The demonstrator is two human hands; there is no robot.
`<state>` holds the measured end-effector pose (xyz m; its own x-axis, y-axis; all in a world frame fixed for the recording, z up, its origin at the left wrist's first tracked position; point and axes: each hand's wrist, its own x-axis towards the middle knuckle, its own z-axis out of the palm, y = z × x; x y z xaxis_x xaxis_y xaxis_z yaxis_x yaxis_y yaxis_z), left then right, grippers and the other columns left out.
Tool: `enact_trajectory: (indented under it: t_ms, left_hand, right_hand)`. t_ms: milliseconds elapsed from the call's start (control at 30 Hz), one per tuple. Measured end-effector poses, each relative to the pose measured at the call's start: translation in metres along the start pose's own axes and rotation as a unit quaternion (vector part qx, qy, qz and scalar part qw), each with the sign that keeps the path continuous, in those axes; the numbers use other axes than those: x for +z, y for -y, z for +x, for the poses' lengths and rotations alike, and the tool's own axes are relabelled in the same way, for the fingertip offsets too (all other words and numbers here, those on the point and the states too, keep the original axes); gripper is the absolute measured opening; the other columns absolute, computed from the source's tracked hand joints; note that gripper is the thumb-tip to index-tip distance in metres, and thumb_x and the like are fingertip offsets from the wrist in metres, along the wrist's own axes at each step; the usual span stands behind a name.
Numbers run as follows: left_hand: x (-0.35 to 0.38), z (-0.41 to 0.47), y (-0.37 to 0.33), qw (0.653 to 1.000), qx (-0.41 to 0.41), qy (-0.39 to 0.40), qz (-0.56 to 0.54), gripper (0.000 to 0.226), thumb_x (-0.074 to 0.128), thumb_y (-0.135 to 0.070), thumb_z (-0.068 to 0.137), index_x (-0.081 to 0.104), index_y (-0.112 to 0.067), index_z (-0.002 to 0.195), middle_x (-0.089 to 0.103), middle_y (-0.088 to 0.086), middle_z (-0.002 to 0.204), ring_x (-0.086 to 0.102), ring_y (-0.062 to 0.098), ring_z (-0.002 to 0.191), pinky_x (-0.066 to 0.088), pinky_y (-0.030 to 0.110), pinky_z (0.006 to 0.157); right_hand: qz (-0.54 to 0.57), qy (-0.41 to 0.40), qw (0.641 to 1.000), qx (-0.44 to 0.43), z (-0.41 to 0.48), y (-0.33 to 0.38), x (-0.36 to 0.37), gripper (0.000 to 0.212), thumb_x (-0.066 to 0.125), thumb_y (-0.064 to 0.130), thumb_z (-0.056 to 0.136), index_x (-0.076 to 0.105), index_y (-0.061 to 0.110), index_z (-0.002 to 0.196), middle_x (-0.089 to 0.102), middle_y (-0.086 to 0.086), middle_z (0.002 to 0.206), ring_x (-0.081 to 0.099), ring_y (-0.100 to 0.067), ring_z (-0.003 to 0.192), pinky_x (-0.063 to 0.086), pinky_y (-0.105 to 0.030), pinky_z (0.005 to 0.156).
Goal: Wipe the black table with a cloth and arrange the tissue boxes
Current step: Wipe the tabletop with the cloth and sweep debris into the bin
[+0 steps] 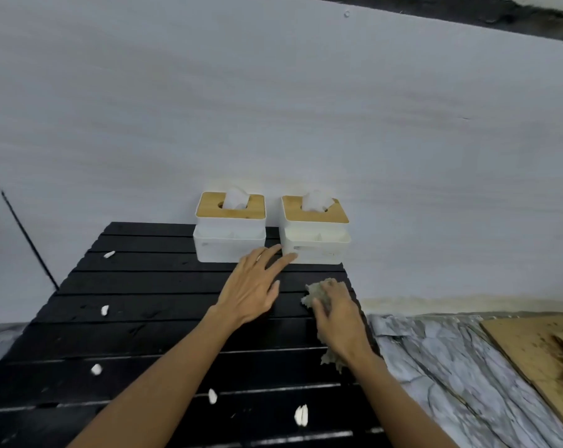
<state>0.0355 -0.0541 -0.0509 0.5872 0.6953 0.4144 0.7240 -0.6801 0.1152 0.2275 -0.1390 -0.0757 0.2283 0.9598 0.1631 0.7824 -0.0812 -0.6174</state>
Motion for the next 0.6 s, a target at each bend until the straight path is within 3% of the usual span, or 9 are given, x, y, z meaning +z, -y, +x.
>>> enact_trajectory:
  t_ms: [100,200,300,433,600]
  left_hand:
    - [0.017,0.036,-0.001,1.0,0.005,0.019,0.007,0.061,0.05,-0.029,0.095,0.023,-0.037,0.149,0.026,0.006,0.158,0.053,0.026,0.109,0.049,0.039,0.087]
    - [0.032,0.06,0.005,0.999,-0.001,0.04,-0.01,0.059,0.05,-0.028,0.097,0.022,-0.042,0.147,0.015,0.002,0.161,0.059,0.025,0.096,0.054,0.038,0.07]
    - [0.045,0.071,0.011,0.999,0.006,0.036,-0.028,0.055,0.052,-0.022,0.097,0.029,-0.041,0.144,0.026,0.0,0.153,0.061,0.025,0.092,0.051,0.035,0.061]
    - [0.053,0.078,0.012,0.998,0.006,0.003,-0.061,0.047,0.056,-0.013,0.096,0.044,-0.035,0.135,0.045,0.008,0.127,0.06,0.024,0.078,0.042,0.029,0.053]
    - [0.06,0.078,0.015,0.992,-0.002,-0.034,-0.119,0.048,0.066,0.0,0.088,0.053,-0.03,0.122,0.048,0.003,0.11,0.05,0.006,0.071,0.035,0.015,0.054]
  right_hand:
    - [-0.061,0.01,0.998,-0.031,-0.001,-0.008,0.012,0.054,0.049,0.038,0.103,0.038,0.021,0.153,0.025,-0.002,0.165,0.005,-0.023,0.156,0.003,-0.028,0.123]
    - [-0.071,0.003,0.996,-0.044,-0.005,-0.009,0.011,0.059,0.046,0.042,0.103,0.03,0.023,0.156,0.016,0.005,0.167,-0.004,-0.017,0.156,-0.001,-0.024,0.12]
    - [-0.069,0.011,0.996,-0.048,-0.005,-0.007,0.008,0.059,0.044,0.044,0.103,0.028,0.024,0.157,0.013,0.007,0.168,-0.008,-0.013,0.155,-0.001,-0.023,0.12]
    - [-0.069,0.03,0.996,-0.048,-0.006,-0.006,0.006,0.061,0.039,0.051,0.103,0.026,0.026,0.157,0.008,0.011,0.168,-0.014,-0.01,0.154,0.0,-0.025,0.123]
    - [-0.065,0.051,0.996,-0.044,-0.008,-0.007,0.0,0.067,0.035,0.063,0.1,0.023,0.03,0.158,0.004,0.014,0.168,-0.018,-0.007,0.152,0.004,-0.029,0.124]
